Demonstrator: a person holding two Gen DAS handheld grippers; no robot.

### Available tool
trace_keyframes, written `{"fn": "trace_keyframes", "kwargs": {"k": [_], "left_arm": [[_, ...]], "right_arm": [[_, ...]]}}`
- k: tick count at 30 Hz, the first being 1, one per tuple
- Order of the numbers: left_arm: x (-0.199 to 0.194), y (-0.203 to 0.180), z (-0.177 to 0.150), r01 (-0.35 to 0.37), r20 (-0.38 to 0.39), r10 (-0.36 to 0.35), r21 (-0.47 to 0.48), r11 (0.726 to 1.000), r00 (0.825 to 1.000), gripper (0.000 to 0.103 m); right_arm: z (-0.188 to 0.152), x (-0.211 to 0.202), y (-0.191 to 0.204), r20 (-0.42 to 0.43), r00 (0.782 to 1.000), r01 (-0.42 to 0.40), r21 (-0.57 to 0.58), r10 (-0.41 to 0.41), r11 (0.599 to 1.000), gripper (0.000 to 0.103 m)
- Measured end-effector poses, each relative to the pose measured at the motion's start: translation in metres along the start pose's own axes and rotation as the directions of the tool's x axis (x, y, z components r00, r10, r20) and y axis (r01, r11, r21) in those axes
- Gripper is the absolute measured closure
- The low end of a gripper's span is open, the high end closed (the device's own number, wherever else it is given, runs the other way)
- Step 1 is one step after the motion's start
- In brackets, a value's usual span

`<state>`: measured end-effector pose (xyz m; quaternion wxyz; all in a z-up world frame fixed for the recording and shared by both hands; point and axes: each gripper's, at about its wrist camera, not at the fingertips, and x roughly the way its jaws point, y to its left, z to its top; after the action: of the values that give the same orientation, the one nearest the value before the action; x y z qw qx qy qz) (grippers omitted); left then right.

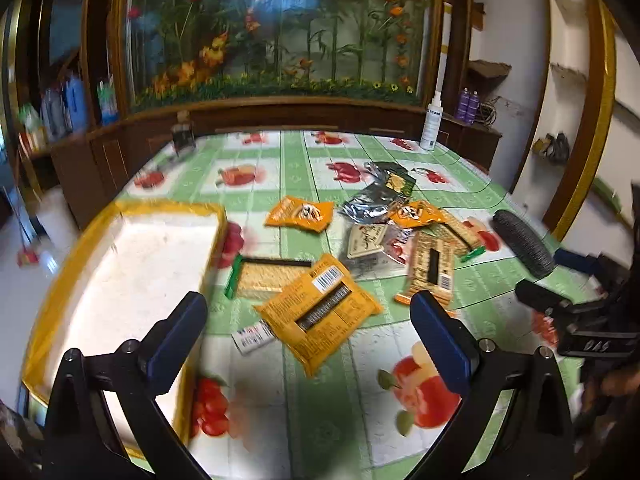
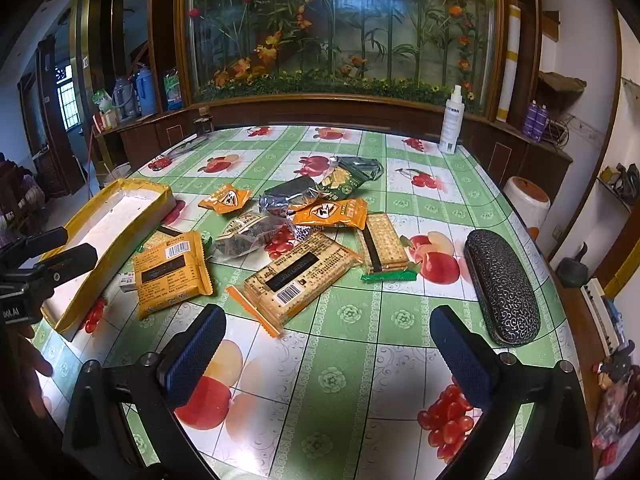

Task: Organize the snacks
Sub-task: 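Move left tool to the yellow cracker bag while right tool approaches the beige cracker bar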

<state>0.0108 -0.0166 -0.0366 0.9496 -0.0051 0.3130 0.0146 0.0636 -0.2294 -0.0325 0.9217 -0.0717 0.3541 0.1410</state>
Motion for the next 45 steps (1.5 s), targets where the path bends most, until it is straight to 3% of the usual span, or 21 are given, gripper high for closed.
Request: {"fn": "trace_keyframes", "kwargs": {"k": [2,4,7,10,12,19,30,45], "left_arm": [[0.000,-0.012,-0.001,-0.032,0.029,0.029,0.076,0.997,0.999,0.001],[0.008,-0.020,-0.001,-0.022,-0.010,0.023,0.144,0.989,1.000,0.001],[0.025,-0.012,-0.001,0.035,-0.115,-0.021,0.126,0.991,0.993,0.001],[0.035,-0.007,-0.007,0.109,-0.164,-0.085,0.143,0.984,0.983,0.001],[0.039,-0.012,-0.007,0.064,-0.168,-0.030,0.199,0.978,0.985,0.001],[0.044,-0.021,-0.001,0.039,-0.191,0.014,0.275,0.961,0.982,0.001],[0.055,-0.013,-0.001,0.054,-0.216,0.008,0.283,0.958,0.976,0.001],[0.069,-0.008,-0.007,0.104,-0.248,-0.028,0.298,0.949,0.968,0.001]], "right_arm": [[0.000,0.001,-0.001,-0.006,1.000,0.003,0.011,-0.003,1.000,0.000],[0.000,0.001,-0.003,-0.010,1.000,0.013,0.026,-0.013,1.000,0.000],[0.000,0.000,-0.006,-0.017,1.000,0.016,0.047,-0.016,0.999,0.000],[0.001,-0.004,-0.008,-0.009,1.000,0.027,0.051,-0.026,0.998,0.000],[0.001,-0.005,-0.010,-0.007,1.000,0.025,0.060,-0.025,0.998,0.000],[0.006,-0.005,-0.006,-0.030,0.999,0.037,0.070,-0.035,0.997,0.000],[0.006,0.010,-0.002,-0.083,0.995,0.071,0.162,-0.058,0.984,0.000],[0.013,0.039,0.025,-0.153,0.985,0.099,0.175,-0.072,0.980,0.000]]}}
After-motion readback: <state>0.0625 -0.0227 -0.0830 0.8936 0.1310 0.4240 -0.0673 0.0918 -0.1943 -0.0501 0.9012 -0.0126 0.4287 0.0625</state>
